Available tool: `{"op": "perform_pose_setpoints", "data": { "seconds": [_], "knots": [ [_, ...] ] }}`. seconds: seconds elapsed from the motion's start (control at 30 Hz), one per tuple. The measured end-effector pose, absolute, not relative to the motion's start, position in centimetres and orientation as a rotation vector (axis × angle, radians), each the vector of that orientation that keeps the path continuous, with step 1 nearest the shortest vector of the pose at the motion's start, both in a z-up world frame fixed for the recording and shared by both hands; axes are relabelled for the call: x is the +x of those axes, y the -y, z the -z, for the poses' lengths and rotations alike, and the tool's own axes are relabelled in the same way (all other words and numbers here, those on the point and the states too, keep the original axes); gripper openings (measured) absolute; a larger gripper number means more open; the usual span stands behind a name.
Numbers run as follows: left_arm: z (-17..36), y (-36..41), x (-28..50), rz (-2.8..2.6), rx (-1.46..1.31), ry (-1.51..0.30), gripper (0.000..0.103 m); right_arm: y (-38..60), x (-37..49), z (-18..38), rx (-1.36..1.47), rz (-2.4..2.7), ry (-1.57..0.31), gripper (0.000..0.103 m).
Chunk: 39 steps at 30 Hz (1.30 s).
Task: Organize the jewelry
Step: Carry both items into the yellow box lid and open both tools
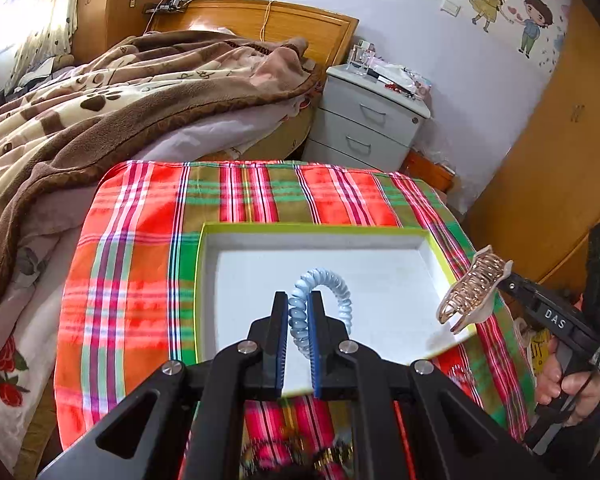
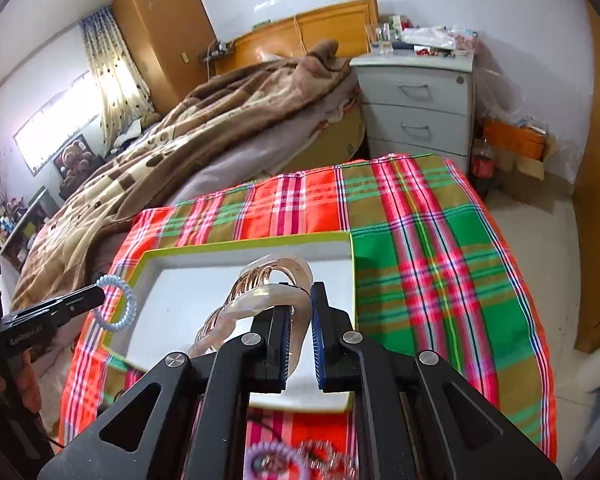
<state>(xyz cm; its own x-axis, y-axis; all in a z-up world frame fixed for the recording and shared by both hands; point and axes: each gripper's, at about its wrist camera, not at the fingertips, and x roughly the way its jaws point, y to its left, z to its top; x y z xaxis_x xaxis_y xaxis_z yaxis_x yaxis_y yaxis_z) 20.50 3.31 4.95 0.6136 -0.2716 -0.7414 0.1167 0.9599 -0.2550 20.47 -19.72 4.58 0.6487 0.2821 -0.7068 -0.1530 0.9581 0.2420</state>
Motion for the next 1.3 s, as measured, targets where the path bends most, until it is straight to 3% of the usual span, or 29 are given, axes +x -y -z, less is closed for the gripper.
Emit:
{"op": "perform_pose_setpoints", "data": {
  "seconds": [0.47,1.03,1.3],
  "knots": [
    [-1.1,-4.7,26.1,0.197,-0.214,-0.969,0.01,17.7,27.2,-1.7,0.055,-0.272,-1.004,0.01],
    [1.7,-4.8,27.4,0.172,-0.223,-1.049,0.011,15.4,31.0,-1.1,-0.049,-0.274,-1.136,0.011],
    [1.8,-4.9,27.5,0.159,-0.221,-1.055,0.017,15.1,31.8,-0.9,-0.095,-0.248,-1.16,0.023]
  ]
}}
